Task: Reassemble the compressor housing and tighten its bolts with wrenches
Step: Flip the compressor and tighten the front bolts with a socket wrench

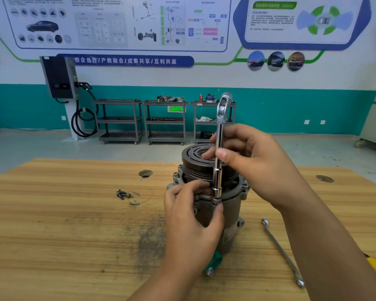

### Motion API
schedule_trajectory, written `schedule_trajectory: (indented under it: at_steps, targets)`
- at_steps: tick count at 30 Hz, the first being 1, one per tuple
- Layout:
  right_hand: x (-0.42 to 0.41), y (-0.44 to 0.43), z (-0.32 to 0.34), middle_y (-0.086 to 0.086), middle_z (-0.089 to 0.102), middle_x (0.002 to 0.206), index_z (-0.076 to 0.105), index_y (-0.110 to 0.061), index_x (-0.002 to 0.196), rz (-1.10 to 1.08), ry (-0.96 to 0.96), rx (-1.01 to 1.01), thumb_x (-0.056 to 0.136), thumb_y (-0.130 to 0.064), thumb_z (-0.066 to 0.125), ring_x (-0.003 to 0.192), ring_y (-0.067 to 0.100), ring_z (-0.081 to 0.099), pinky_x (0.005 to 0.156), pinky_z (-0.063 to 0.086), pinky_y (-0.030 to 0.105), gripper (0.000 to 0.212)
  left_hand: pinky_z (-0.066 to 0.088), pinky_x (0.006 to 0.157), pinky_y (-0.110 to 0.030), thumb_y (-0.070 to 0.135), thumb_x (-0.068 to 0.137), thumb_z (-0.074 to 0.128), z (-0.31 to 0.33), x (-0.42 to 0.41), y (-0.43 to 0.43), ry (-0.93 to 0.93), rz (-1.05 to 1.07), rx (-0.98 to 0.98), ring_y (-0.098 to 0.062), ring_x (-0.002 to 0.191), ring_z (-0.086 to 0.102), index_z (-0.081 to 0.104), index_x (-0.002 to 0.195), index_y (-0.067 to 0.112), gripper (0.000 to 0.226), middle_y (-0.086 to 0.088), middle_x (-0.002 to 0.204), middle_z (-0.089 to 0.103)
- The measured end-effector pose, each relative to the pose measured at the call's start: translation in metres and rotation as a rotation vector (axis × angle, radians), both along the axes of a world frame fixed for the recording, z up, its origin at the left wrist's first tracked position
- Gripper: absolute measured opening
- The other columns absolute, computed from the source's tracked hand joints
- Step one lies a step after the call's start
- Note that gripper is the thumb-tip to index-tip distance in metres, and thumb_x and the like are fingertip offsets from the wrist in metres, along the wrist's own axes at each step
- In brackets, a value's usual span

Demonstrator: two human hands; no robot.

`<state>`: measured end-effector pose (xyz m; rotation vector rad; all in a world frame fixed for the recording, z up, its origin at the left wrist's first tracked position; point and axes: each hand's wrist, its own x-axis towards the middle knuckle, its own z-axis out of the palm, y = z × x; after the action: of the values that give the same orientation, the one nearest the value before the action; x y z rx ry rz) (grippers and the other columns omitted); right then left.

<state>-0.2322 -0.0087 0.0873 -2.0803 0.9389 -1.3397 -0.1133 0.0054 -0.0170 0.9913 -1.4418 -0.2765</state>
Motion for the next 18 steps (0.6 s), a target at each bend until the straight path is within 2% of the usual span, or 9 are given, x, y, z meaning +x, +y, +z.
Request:
schedule_trajectory:
  at_steps: [3, 6, 9, 11, 14, 18]
  targets:
    - [0.001, -0.002, -0.001, -0.011, 0.072, 0.085, 0.058, -0.027, 0.095, -0.003, -0.01, -0.024, 0.087, -0.011, 0.061, 0.089, 0.004, 0.067, 0.088, 0.051, 0.036, 0.019, 0.034, 0.082, -0.001, 0.023, 0.075, 0.072, -0.002, 0.0, -0.001, -0.021, 0.009, -0.006, 0.003, 0.103, 0.045, 0.047, 0.096, 0.05, 0.042, 0.038, 0.1, 0.035]
    - [0.001, -0.005, -0.003, -0.013, 0.066, 0.072, 0.055, -0.03, 0.085, -0.041, -0.034, -0.054, 0.081, -0.016, 0.069, 0.074, 0.002, 0.063, 0.074, 0.049, 0.029, 0.02, 0.033, 0.082, 0.0, 0.021, 0.075, 0.073, -0.003, 0.001, -0.001, -0.034, 0.017, -0.01, 0.005, 0.103, 0.043, 0.047, 0.097, 0.049, 0.044, 0.037, 0.1, 0.034]
    - [0.002, -0.009, -0.005, -0.016, 0.058, 0.064, 0.055, -0.028, 0.081, -0.067, -0.081, -0.068, 0.075, -0.017, 0.074, 0.063, 0.001, 0.054, 0.062, 0.046, 0.019, 0.023, 0.033, 0.083, -0.001, 0.029, 0.073, 0.068, -0.002, 0.001, -0.001, -0.036, 0.027, -0.016, 0.004, 0.102, 0.044, 0.048, 0.096, 0.048, 0.036, 0.04, 0.1, 0.034]
    - [0.005, -0.01, -0.007, -0.015, 0.055, 0.063, 0.056, -0.025, 0.081, -0.07, -0.097, -0.073, 0.074, -0.018, 0.075, 0.063, 0.003, 0.052, 0.061, 0.046, 0.02, 0.022, 0.033, 0.082, -0.001, 0.03, 0.071, 0.066, -0.001, 0.0, 0.0, -0.036, 0.033, -0.016, 0.003, 0.102, 0.044, 0.048, 0.095, 0.047, 0.034, 0.043, 0.1, 0.034]
    - [0.009, -0.01, -0.008, -0.015, 0.06, 0.069, 0.061, -0.025, 0.085, -0.04, -0.048, -0.06, 0.084, -0.018, 0.065, 0.068, 0.002, 0.056, 0.064, 0.048, 0.024, 0.008, 0.033, 0.082, -0.001, 0.034, 0.072, 0.065, 0.0, 0.001, 0.0, -0.027, 0.025, -0.013, 0.003, 0.101, 0.045, 0.049, 0.094, 0.047, 0.03, 0.043, 0.1, 0.035]
    - [0.0, -0.007, -0.003, -0.009, 0.067, 0.078, 0.061, -0.023, 0.096, 0.08, 0.005, 0.014, 0.095, -0.011, 0.047, 0.067, -0.006, 0.057, 0.06, 0.045, 0.013, 0.018, 0.036, 0.073, -0.005, 0.048, 0.078, 0.05, 0.011, 0.007, -0.003, -0.002, 0.024, -0.053, 0.0, 0.093, 0.049, 0.057, 0.085, 0.045, 0.01, 0.03, 0.097, 0.051]
